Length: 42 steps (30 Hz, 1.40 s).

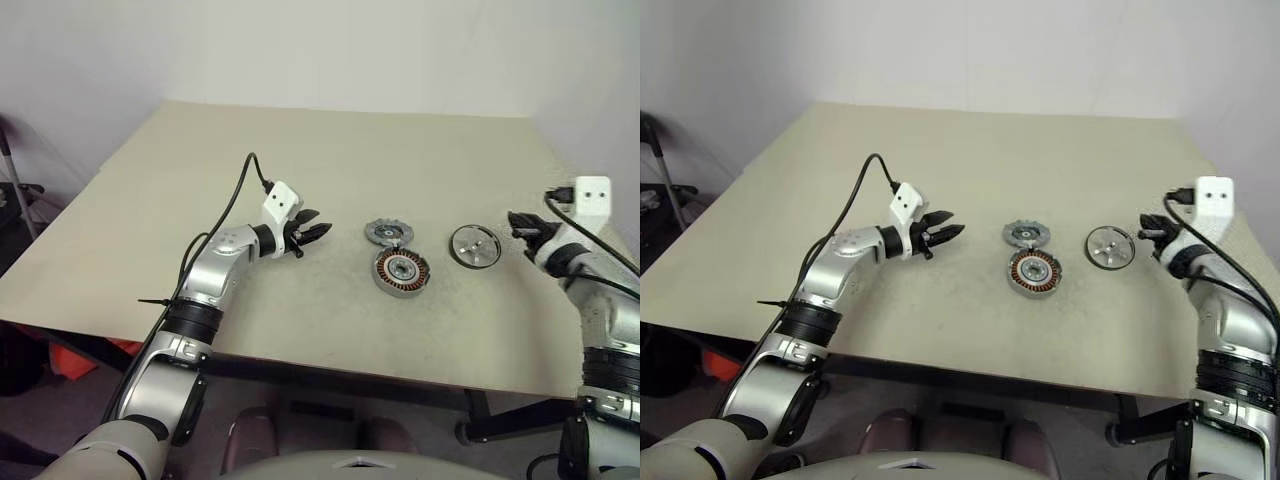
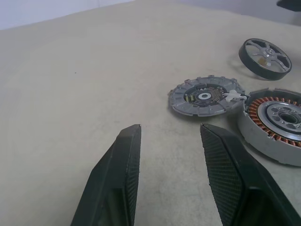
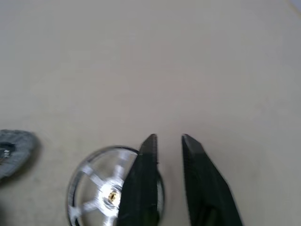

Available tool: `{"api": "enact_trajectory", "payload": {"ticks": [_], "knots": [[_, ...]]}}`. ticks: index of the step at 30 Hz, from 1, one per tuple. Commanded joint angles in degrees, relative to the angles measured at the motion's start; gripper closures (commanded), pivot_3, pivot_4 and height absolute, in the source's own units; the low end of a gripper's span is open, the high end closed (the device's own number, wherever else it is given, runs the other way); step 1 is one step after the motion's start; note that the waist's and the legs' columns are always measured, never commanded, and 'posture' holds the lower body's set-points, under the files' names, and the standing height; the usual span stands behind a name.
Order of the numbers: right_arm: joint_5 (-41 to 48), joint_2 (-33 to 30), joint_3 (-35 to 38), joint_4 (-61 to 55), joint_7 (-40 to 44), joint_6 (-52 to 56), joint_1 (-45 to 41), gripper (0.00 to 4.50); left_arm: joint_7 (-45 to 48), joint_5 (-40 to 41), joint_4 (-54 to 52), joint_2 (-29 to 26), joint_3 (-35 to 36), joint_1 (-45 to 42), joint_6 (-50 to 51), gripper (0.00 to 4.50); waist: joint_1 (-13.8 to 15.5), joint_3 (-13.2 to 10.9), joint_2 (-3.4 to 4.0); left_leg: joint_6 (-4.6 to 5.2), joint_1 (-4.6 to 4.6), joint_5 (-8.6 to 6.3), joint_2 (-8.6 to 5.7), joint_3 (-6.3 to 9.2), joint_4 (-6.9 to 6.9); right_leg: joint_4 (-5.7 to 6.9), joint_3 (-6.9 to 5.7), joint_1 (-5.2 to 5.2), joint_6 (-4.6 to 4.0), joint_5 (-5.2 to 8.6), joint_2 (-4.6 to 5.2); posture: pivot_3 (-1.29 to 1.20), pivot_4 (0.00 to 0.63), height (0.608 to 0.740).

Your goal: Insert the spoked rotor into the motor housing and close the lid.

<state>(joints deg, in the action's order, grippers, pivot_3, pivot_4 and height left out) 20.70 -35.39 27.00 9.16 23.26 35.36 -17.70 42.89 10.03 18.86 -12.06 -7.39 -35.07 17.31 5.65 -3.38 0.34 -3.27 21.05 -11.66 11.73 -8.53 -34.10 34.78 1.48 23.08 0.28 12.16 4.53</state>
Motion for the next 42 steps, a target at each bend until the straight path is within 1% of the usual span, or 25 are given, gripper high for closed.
{"api": "enact_trajectory", "payload": {"ticks": [1,3,4,8,10,12,18,27,35,38,41,42], "knots": [[5.73,0.02,6.67,1.53,-1.33,5.61,-0.68,2.56,-0.22,-0.08,-0.96,-0.04,0.22,-0.80,-1.11,2.38,0.01,0.00,0.00,0.00,-0.01,0.00,0.01,0.00,0.00,0.01,0.00,0.00,0.00,0.00,0.00,0.00,0.000,0.740],[9.32,1.32,9.49,1.90,-2.22,8.99,-1.35,1.82,-0.17,-0.08,-0.94,-0.06,0.19,-0.77,-1.07,2.38,0.02,0.00,0.01,0.00,-0.02,0.00,0.00,0.00,0.00,0.02,0.00,0.00,0.00,0.00,0.00,0.00,0.000,0.740],[11.13,1.96,11.03,1.98,-2.81,10.68,-1.90,1.53,-0.14,-0.11,-0.90,-0.08,0.16,-0.75,-1.11,2.38,-0.07,0.01,0.01,0.00,-0.03,0.00,0.01,0.00,-0.01,0.03,0.00,0.00,0.00,0.00,0.00,0.00,0.000,0.740],[21.02,4.56,19.24,5.11,-5.71,19.14,-4.70,1.53,-0.07,-0.44,-0.60,-0.20,-0.04,-0.87,-1.30,2.38,-0.20,0.06,0.10,0.00,-0.09,0.00,-0.01,-0.05,0.00,0.06,-0.01,0.00,-0.01,-0.01,-0.01,0.00,0.000,0.740],[23.99,5.28,21.62,6.32,-6.88,21.62,-5.33,1.53,-0.05,-0.60,-0.54,-0.28,-0.14,-0.88,-1.39,2.38,-0.06,0.09,0.15,0.00,-0.10,0.01,-0.01,-0.04,-0.01,0.07,-0.01,0.00,-0.01,-0.01,-0.01,0.00,0.000,0.740],[25.48,5.78,22.42,7.05,-7.78,22.92,-5.37,1.53,0.00,-0.79,-0.42,-0.37,-0.22,-0.92,-1.51,2.38,0.02,0.09,0.16,-0.01,-0.09,0.01,-0.01,-0.04,-0.01,0.06,-0.01,0.00,-0.01,-0.01,0.00,0.00,0.000,0.740],[26.38,7.90,21.16,8.37,-8.71,23.10,-3.94,1.53,0.19,-1.39,-0.19,-0.61,-0.23,-1.04,-1.87,2.38,0.06,0.09,0.19,-0.01,-0.04,0.01,0.00,-0.04,0.00,0.03,-0.16,0.01,-0.01,0.00,0.01,0.00,0.000,0.740],[31.05,11.40,18.31,3.62,-7.55,26.66,-3.00,1.53,0.07,-1.83,0.04,-1.00,-0.24,-1.14,-2.32,2.38,-0.12,0.10,0.22,-0.03,-0.05,0.02,0.00,-0.04,0.02,0.03,-0.17,0.01,-0.01,0.00,0.02,0.00,0.000,0.740],[29.13,13.08,14.87,4.76,-9.69,24.49,-2.91,1.53,0.05,-2.17,0.23,-0.98,-0.16,-1.27,-2.66,2.38,0.01,0.11,0.23,-0.04,-0.03,0.02,0.00,-0.04,0.03,0.02,-0.18,0.02,-0.01,0.00,0.03,0.00,0.000,0.740],[27.80,12.86,14.64,6.81,-11.35,22.73,-3.36,2.13,0.01,-2.25,0.16,-0.96,-0.18,-1.31,-2.65,2.38,0.03,0.11,0.23,-0.05,-0.03,0.02,0.00,-0.03,0.04,0.01,-0.18,0.03,-0.01,0.00,0.03,0.00,0.000,0.740],[27.91,12.68,14.33,7.04,-11.28,22.03,-3.23,3.19,0.01,-2.31,0.08,-0.99,-0.23,-1.26,-2.64,2.38,0.00,0.11,0.22,-0.05,-0.03,0.03,0.00,-0.04,0.04,0.01,-0.18,0.02,-0.01,0.00,0.04,0.00,0.000,0.740],[28.12,12.67,14.31,6.75,-11.27,22.06,-3.17,3.46,0.02,-2.33,0.06,-1.01,-0.25,-1.25,-2.63,2.38,0.00,0.12,0.20,-0.06,-0.05,0.03,0.00,-0.04,0.04,0.01,-0.18,0.00,-0.01,0.00,0.03,0.00,0.000,0.740]]}}
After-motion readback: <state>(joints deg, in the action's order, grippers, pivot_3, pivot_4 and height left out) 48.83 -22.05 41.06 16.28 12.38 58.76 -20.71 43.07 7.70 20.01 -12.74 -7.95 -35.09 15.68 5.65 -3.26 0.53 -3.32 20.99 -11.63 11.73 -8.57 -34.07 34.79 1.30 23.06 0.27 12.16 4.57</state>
